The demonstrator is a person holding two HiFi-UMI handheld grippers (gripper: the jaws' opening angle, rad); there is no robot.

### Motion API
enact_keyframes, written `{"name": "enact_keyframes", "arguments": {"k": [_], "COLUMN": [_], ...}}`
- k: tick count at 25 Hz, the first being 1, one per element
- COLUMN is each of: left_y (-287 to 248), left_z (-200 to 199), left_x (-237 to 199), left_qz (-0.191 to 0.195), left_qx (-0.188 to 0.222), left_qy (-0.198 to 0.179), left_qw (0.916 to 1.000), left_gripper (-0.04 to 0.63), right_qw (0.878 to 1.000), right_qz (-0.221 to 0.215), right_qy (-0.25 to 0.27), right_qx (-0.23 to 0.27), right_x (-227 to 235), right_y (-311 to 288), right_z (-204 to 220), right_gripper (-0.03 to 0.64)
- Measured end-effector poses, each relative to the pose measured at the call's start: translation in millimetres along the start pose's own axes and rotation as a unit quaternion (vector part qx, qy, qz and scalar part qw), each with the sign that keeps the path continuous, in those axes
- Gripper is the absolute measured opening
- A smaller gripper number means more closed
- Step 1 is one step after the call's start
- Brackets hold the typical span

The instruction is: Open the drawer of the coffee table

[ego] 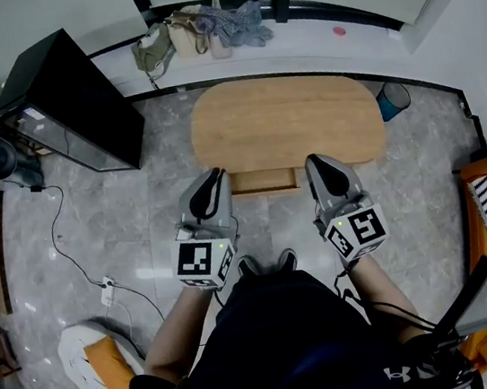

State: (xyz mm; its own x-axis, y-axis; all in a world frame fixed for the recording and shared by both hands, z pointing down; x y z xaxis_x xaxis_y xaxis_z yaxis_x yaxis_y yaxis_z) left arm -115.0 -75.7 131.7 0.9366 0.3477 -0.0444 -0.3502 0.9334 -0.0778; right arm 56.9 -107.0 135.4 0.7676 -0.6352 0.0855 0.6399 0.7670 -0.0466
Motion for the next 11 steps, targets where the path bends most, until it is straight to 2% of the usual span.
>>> {"name": "enact_keyframes", "arguments": {"k": [11], "left_y": [0.2], "left_z": [1.7], "left_x": [7.7], "left_qz": [0.004], "left_qx": [-0.004], "left_qy": [-0.002], "left_qw": [1.0], "left_gripper": [0.037], "right_qw": [1.0], "right_qz": [-0.002], "right_qy": [-0.006], "right_qx": [-0.002], "right_x": [2.0], "right_y": [5.9], "right_z": [3.5], "right_gripper": [0.002]}}
Point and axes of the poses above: the fingertips, and each gripper's own axes: y backward along the fingers, x to its right, z out of its underside, the point moved 1 cm from there along y, backward along the fingers, and after that the axes turned 1 degree about z, right-handed, at the moved point
